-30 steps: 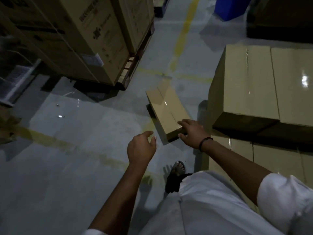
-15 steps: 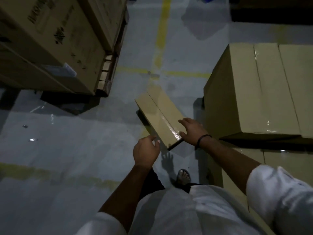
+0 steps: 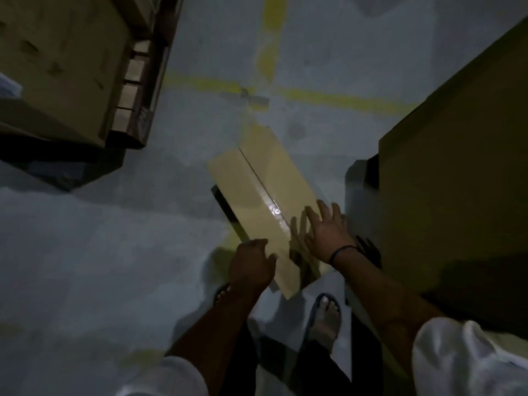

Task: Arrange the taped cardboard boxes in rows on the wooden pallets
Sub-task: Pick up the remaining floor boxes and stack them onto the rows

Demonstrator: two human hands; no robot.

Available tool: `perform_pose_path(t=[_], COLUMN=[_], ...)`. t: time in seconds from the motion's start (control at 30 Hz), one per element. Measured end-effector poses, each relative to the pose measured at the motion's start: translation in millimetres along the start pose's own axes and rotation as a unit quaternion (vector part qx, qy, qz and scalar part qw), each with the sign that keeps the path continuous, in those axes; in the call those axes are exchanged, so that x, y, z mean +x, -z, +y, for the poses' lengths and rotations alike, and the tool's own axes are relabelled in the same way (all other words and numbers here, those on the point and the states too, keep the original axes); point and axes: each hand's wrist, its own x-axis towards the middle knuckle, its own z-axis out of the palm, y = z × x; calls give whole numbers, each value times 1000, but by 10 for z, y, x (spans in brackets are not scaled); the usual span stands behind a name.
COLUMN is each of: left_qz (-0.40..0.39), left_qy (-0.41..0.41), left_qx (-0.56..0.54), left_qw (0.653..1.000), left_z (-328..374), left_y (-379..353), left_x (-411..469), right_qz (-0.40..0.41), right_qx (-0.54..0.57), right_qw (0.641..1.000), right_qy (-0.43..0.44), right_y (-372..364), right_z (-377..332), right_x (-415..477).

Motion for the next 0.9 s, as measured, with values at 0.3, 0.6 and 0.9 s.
perform_pose_path(t=[0.3, 0.6, 0.9], left_qz=[89, 69, 121], left_qy=[31, 39, -47], left_qx=[-56, -86, -23], left_qw=[994, 993, 991], left_z=[-427, -114, 622], left_y=[-1064, -567, 1341], left_x=[1446, 744, -1307], right_qz=[54, 92, 154], right_qx=[48, 67, 108], right_qw=[997, 993, 978], right_qy=[30, 9, -91], right_y=[-824, -428, 1242], right_z=[316, 70, -607], right_x=[1570, 588, -1882])
